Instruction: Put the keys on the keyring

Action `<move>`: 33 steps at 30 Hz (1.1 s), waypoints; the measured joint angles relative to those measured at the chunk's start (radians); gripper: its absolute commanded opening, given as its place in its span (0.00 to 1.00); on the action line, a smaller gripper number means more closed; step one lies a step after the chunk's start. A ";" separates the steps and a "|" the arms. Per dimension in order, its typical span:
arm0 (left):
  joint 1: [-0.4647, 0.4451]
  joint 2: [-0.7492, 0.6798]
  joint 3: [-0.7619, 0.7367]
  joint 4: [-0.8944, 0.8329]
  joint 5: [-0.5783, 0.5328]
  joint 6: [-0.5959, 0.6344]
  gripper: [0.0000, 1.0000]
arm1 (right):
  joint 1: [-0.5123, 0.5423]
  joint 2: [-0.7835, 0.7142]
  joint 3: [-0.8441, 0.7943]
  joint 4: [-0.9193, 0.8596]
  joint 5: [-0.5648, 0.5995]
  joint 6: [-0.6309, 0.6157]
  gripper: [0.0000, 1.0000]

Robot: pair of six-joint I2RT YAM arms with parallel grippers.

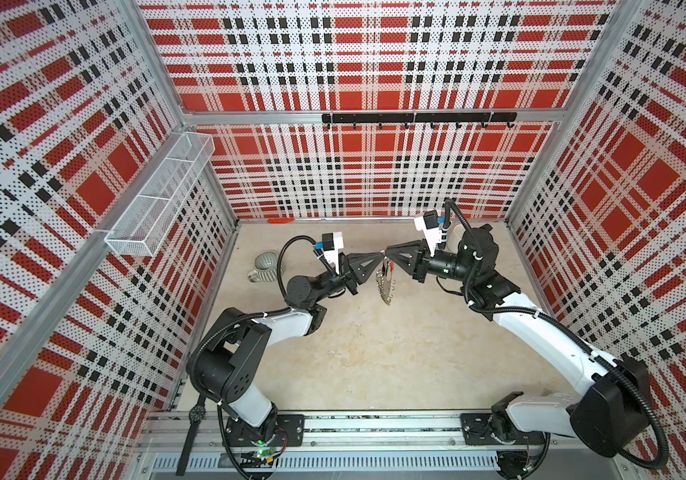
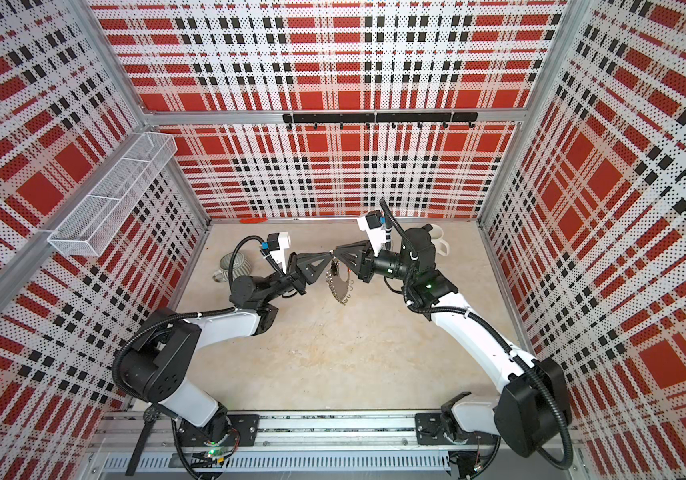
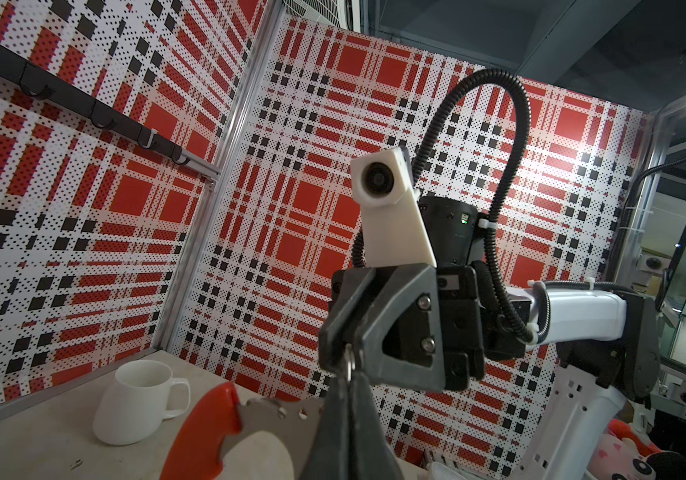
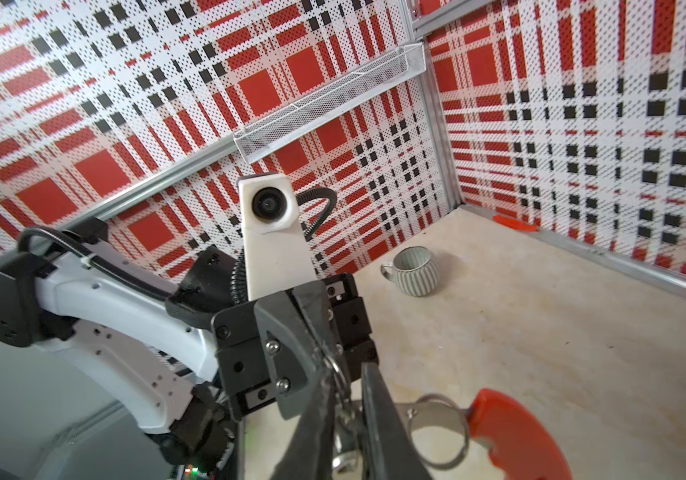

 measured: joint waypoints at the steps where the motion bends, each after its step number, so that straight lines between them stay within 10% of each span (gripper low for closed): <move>1: 0.000 0.001 0.000 0.000 0.000 -0.001 0.00 | 0.000 0.000 0.000 0.002 0.000 0.001 0.14; 13: 0.000 0.001 0.000 0.000 0.000 -0.006 0.00 | 0.001 0.000 -0.032 0.013 -0.003 0.001 0.24; 33: 0.000 0.001 0.000 0.000 -0.005 -0.009 0.00 | 0.001 -0.004 -0.050 0.031 -0.014 0.001 0.00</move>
